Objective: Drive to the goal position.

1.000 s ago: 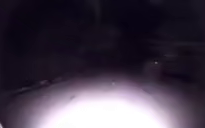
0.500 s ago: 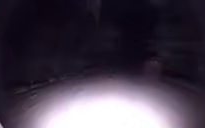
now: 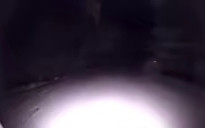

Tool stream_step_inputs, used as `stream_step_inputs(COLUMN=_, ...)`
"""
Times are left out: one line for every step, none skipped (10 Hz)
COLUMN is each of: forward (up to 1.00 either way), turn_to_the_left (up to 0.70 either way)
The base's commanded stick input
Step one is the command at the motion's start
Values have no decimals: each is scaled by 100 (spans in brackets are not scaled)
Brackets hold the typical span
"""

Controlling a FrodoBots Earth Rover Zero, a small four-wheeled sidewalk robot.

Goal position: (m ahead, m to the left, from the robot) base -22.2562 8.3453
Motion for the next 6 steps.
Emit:
stream_step_inputs(forward=-100, turn_to_the_left=0)
stream_step_inputs(forward=-100, turn_to_the_left=0)
stream_step_inputs(forward=-100, turn_to_the_left=0)
stream_step_inputs(forward=-100, turn_to_the_left=0)
stream_step_inputs(forward=-100, turn_to_the_left=0)
stream_step_inputs(forward=-100, turn_to_the_left=0)
